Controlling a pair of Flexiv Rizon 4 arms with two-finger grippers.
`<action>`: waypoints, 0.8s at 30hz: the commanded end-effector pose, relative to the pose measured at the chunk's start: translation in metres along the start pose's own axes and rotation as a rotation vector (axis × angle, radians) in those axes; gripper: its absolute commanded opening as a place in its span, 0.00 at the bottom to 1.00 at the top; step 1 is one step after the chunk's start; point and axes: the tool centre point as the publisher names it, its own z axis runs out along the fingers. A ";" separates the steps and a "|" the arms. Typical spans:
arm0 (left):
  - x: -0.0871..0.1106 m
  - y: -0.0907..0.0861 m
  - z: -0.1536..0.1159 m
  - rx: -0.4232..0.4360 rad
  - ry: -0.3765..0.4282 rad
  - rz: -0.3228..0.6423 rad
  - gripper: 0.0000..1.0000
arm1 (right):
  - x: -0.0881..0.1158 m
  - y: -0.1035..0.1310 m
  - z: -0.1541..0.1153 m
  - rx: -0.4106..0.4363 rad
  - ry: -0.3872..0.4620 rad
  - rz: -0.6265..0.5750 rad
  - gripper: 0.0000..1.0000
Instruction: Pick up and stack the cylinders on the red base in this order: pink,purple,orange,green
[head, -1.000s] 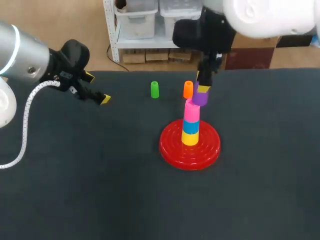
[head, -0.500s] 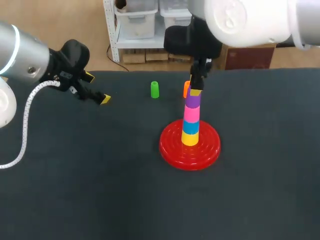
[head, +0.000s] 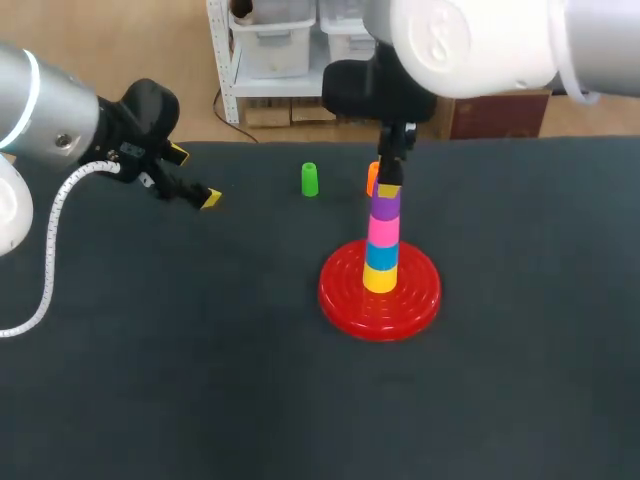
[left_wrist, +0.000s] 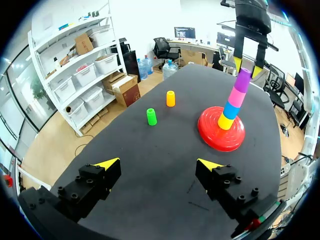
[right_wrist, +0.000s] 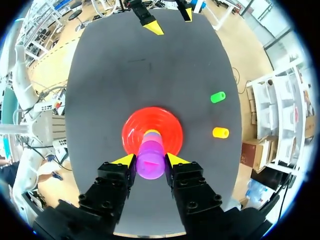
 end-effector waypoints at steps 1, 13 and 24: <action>0.000 0.000 0.000 -0.001 0.000 0.000 1.00 | 0.000 0.001 0.010 0.002 -0.036 0.042 0.00; 0.000 0.000 0.000 -0.001 0.000 0.000 1.00 | -0.016 -0.009 -0.011 -0.058 -0.162 0.268 1.00; 0.000 0.000 0.000 -0.001 0.000 0.000 1.00 | -0.035 -0.078 -0.010 -0.003 -0.245 0.556 1.00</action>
